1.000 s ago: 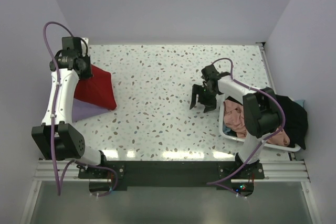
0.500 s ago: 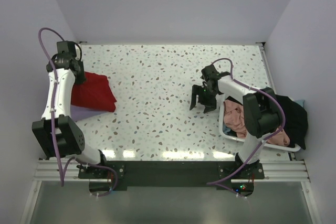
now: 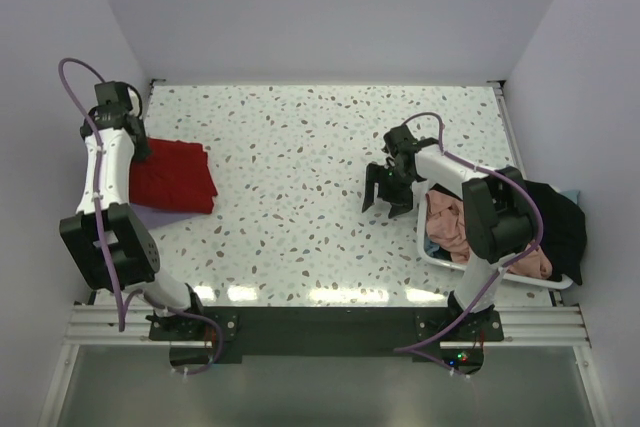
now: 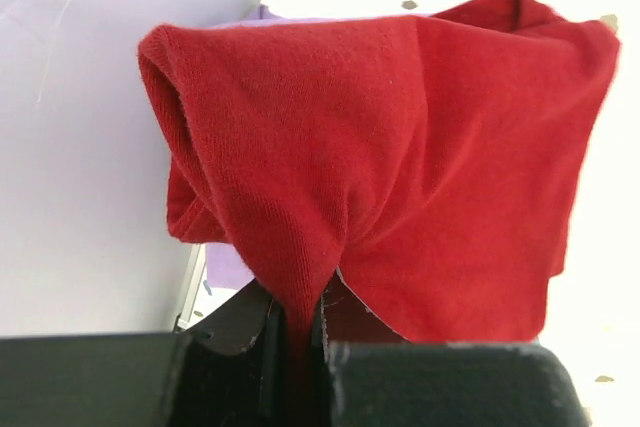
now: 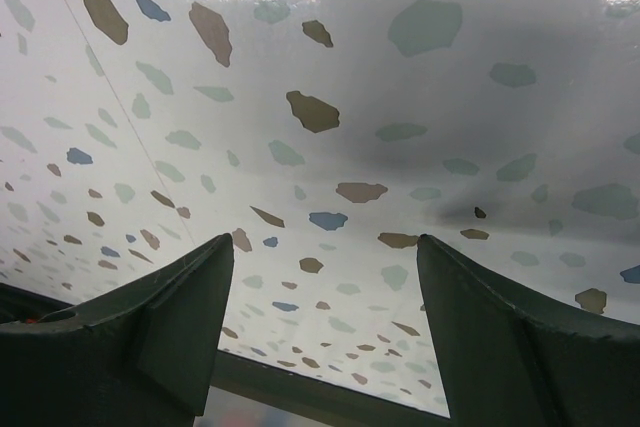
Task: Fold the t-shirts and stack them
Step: Neatly place the folded tshirt to the corner, then reset both grippers
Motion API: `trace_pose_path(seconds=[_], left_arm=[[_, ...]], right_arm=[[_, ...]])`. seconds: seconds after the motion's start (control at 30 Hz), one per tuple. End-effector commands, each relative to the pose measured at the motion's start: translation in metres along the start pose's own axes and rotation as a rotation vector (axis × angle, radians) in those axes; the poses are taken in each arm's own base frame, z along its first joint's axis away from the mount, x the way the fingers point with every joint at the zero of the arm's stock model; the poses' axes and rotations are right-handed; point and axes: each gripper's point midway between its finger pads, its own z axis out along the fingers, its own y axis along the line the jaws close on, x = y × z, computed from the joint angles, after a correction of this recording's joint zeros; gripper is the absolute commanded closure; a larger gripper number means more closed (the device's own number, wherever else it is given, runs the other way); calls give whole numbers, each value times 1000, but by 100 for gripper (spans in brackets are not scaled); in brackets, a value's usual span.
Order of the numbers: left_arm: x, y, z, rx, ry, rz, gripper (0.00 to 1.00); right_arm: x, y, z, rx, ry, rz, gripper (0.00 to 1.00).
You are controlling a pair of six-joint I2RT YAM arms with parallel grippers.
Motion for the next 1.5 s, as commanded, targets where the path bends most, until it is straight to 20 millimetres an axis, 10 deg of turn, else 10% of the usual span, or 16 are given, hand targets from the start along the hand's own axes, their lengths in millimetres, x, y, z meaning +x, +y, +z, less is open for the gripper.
trace_pose_path(seconds=[0.0, 0.27, 0.4, 0.6, 0.83, 1.17, 1.47], left_arm=[[-12, 24, 15, -74, -47, -19, 100], [-1, 40, 26, -151, 10, -68, 95], [8, 55, 19, -184, 15, -159, 40], [26, 52, 3, -175, -3, -208, 1], [13, 7, -24, 54, -162, -254, 0], [-5, -114, -98, 400, -416, -199, 0], [4, -144, -127, 518, -485, -205, 0]], right_arm=[[-1, 9, -14, -40, -14, -21, 23], [-5, 11, -16, -40, -17, -29, 23], [-8, 13, -19, -42, -23, -35, 22], [-10, 13, -24, -38, -42, -39, 20], [-10, 9, -32, -27, -98, -29, 20], [-29, 12, -78, -41, -334, -40, 20], [-17, -17, -135, 49, -556, 1, 18]])
